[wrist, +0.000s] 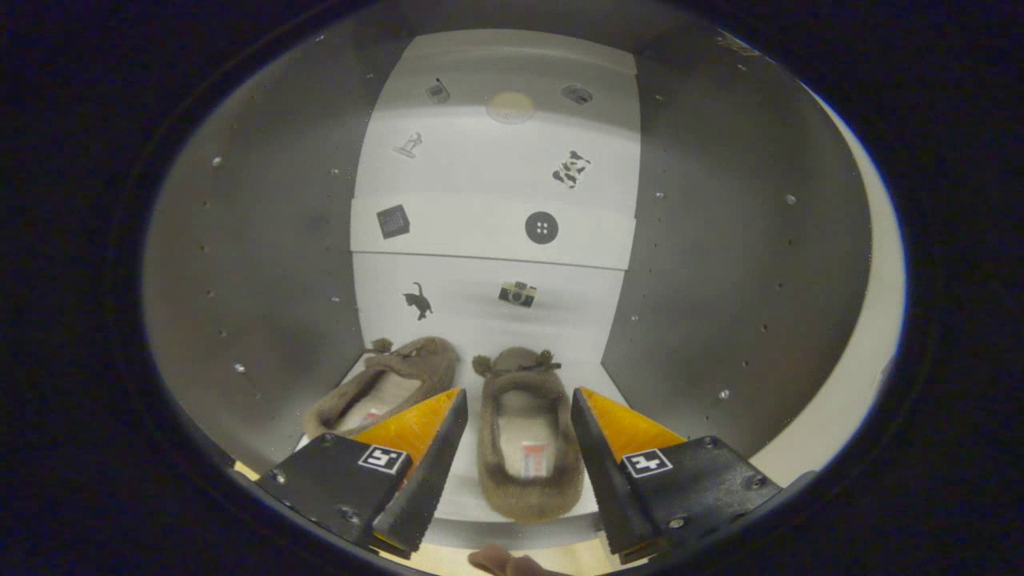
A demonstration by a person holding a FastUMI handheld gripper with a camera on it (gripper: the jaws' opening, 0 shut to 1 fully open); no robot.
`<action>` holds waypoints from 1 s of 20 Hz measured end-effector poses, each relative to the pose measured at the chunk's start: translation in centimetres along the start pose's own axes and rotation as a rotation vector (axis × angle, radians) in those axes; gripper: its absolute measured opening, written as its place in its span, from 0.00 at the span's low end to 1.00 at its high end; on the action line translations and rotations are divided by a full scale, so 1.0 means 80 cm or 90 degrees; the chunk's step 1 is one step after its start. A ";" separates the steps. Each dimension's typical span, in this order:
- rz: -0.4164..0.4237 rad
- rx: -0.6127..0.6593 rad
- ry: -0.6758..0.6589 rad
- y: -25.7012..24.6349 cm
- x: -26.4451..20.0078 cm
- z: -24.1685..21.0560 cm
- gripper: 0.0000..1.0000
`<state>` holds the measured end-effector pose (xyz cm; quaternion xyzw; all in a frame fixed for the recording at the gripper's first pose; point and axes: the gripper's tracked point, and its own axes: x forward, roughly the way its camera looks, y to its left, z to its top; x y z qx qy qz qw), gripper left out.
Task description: Open the shoe cabinet door, grab the shoes and put them into the shoe cabinet, then close the shoe cabinet door.
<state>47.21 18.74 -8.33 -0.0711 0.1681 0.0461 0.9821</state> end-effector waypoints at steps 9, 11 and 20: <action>0.072 0.007 -0.107 0.041 -0.192 0.019 0.84; 0.087 -0.010 -0.128 0.050 -0.251 0.021 0.84; 0.067 -0.027 -0.161 0.000 -0.472 -0.003 0.89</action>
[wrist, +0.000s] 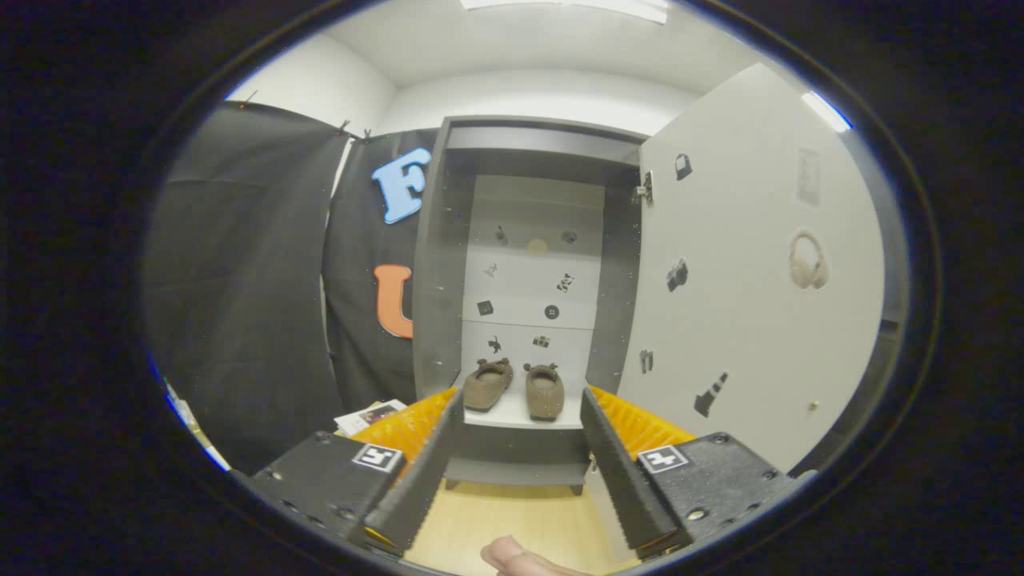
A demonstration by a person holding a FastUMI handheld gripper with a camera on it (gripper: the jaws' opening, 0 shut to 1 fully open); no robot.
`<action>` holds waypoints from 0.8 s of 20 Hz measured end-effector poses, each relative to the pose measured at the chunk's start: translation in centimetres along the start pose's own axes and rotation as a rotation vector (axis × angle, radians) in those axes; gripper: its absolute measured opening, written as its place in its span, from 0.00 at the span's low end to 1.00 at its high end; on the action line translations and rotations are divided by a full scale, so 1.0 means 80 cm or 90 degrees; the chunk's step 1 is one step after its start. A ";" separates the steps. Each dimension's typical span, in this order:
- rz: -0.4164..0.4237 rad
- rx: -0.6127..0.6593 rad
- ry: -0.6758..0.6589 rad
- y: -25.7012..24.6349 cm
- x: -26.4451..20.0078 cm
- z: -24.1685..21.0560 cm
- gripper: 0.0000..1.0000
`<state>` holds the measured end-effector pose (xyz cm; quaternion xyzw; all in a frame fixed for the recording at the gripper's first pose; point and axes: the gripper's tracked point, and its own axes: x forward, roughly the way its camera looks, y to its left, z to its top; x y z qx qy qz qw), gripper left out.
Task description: Open the shoe cabinet door, grab the shoes and put them into the shoe cabinet, then close the shoe cabinet door.
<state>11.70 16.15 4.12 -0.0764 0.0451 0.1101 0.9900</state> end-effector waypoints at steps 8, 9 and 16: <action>-0.037 -0.031 -0.069 -0.112 -0.164 0.034 1.00; -0.052 -0.034 -0.078 -0.129 -0.179 0.036 1.00; -0.092 -0.040 -0.083 -0.236 -0.240 0.024 1.00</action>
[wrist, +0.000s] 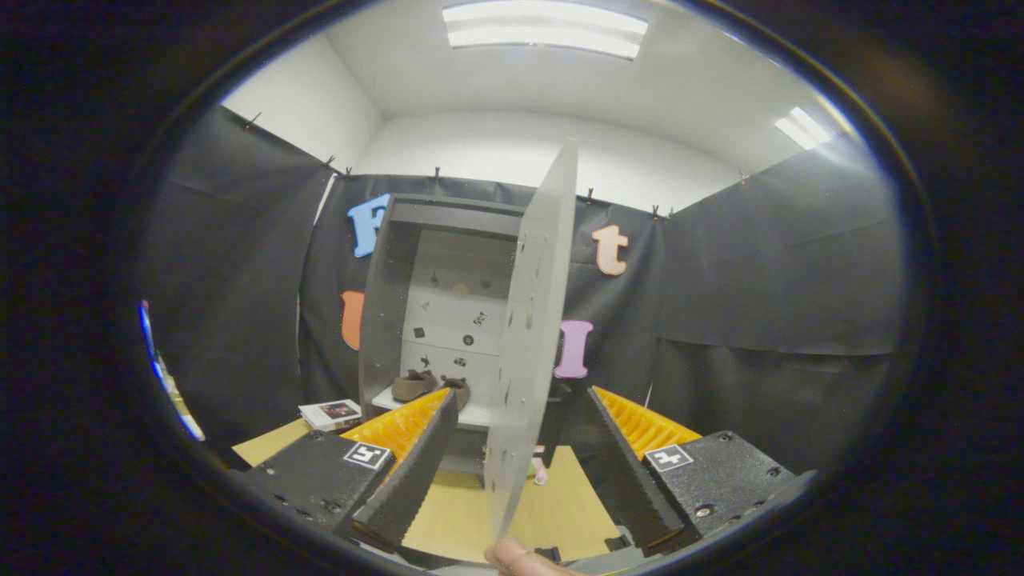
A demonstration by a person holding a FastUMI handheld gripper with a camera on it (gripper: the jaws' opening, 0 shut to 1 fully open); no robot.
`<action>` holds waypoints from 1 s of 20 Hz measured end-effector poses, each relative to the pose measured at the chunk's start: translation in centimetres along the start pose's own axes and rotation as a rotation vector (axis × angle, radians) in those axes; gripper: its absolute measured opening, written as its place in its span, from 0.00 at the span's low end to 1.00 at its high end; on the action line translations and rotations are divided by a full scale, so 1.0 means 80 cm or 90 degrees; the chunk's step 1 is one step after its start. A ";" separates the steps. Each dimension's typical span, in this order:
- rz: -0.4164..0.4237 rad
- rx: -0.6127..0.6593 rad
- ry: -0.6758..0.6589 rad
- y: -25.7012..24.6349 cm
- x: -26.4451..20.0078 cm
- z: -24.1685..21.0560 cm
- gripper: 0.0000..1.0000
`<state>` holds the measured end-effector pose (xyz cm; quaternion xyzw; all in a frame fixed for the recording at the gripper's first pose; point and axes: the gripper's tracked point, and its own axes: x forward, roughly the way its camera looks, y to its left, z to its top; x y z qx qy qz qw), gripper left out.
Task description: Open the shoe cabinet door, grab the shoes and put them into the shoe cabinet, then close the shoe cabinet door.
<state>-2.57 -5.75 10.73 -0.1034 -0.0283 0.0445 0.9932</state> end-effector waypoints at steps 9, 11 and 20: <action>-0.051 0.003 0.058 -0.159 0.083 -0.065 1.00; -0.033 0.005 0.061 -0.169 0.112 -0.081 1.00; 0.040 0.019 0.083 -0.127 0.197 -0.125 1.00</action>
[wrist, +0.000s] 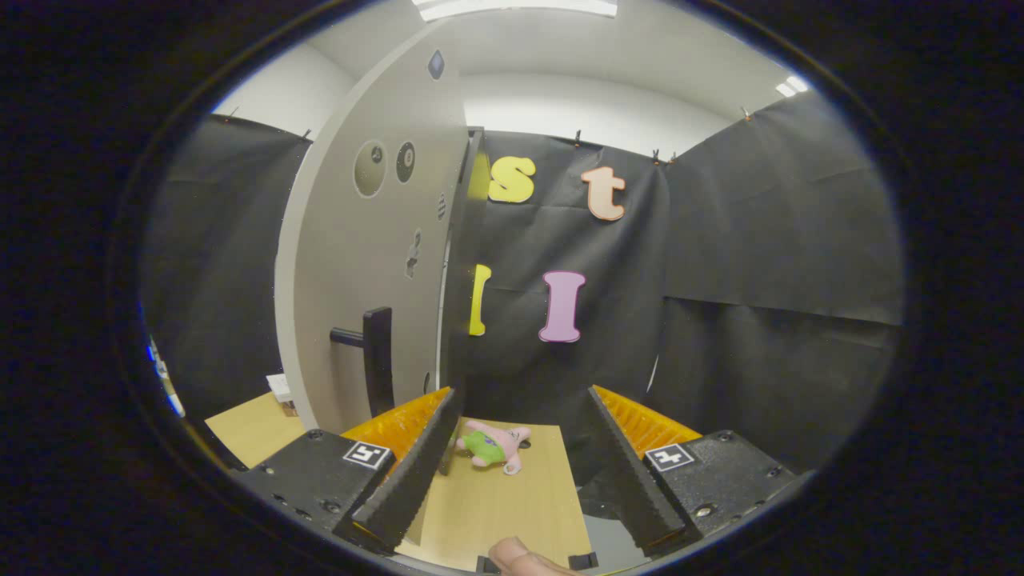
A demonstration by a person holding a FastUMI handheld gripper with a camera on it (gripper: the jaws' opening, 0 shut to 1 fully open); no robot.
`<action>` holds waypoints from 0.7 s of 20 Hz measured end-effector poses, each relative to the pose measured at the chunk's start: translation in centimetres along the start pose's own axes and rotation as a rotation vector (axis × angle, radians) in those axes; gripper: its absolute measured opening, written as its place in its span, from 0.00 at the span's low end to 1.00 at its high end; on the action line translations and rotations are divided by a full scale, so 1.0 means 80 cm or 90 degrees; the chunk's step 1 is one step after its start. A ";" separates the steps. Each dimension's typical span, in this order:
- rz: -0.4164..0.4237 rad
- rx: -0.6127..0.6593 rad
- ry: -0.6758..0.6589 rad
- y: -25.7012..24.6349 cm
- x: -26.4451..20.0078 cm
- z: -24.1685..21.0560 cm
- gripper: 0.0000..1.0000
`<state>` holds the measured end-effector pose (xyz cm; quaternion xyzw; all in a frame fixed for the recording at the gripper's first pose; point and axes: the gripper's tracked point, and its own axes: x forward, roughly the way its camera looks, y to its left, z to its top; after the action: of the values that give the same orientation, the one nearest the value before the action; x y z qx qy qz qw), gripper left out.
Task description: Open the shoe cabinet door, grab the shoes and put them into the shoe cabinet, then close the shoe cabinet door.
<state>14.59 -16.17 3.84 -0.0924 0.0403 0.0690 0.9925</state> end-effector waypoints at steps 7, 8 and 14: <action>-0.050 -0.028 -0.008 0.048 -0.006 0.009 0.93; -0.041 -0.025 -0.007 0.062 -0.008 0.009 0.94; 0.012 0.023 0.024 0.145 -0.009 0.007 0.93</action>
<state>12.21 -4.86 2.40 -0.0753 0.0610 0.0762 0.9924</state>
